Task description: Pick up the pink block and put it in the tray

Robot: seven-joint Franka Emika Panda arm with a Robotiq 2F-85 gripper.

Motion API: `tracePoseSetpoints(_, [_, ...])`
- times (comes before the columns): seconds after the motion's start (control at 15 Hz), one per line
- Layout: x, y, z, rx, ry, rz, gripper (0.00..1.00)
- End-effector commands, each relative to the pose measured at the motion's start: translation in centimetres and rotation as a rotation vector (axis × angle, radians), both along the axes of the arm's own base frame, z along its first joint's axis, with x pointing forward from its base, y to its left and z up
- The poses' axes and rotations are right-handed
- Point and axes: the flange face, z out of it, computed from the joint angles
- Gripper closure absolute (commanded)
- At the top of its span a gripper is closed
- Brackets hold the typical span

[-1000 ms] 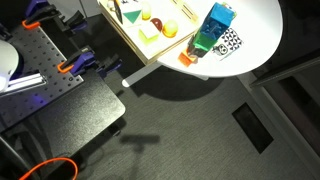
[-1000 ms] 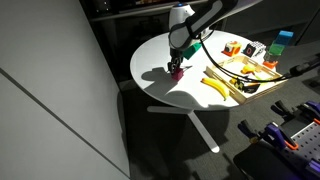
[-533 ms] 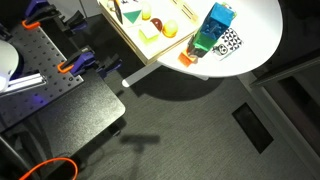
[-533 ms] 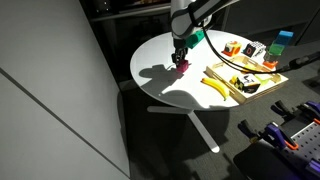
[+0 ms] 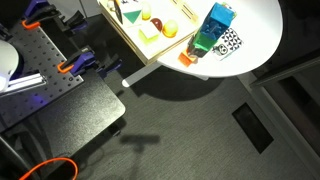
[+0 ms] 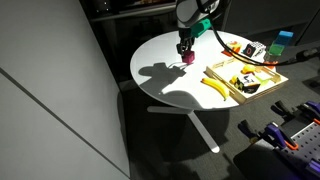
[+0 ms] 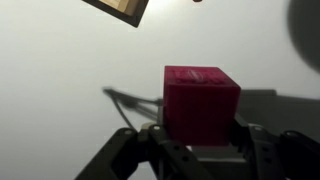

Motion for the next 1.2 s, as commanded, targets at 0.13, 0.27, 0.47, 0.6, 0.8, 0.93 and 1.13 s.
tracePoseSetpoints(0.13, [-2.4, -3.7, 2.6, -0.009, -0.032, -0.144, 0.67])
tracePoseSetpoints(0.27, [-3.3, -4.9, 3.1, -0.008, -0.031, -0.191, 0.67])
tracePoseSetpoints(0.47, [-5.0, -6.5, 3.7, -0.007, -0.015, -0.251, 0.67])
tracePoseSetpoints(0.6, [-6.3, -7.6, 4.2, -0.008, -0.005, -0.284, 0.67])
tracePoseSetpoints(0.8, [-8.3, -9.6, 4.9, -0.018, 0.013, -0.326, 0.67])
tracePoseSetpoints(0.93, [-9.6, -11.1, 5.4, -0.03, 0.018, -0.351, 0.67])
tracePoseSetpoints(1.13, [-11.5, -13.5, 6.0, -0.049, 0.02, -0.387, 0.67])
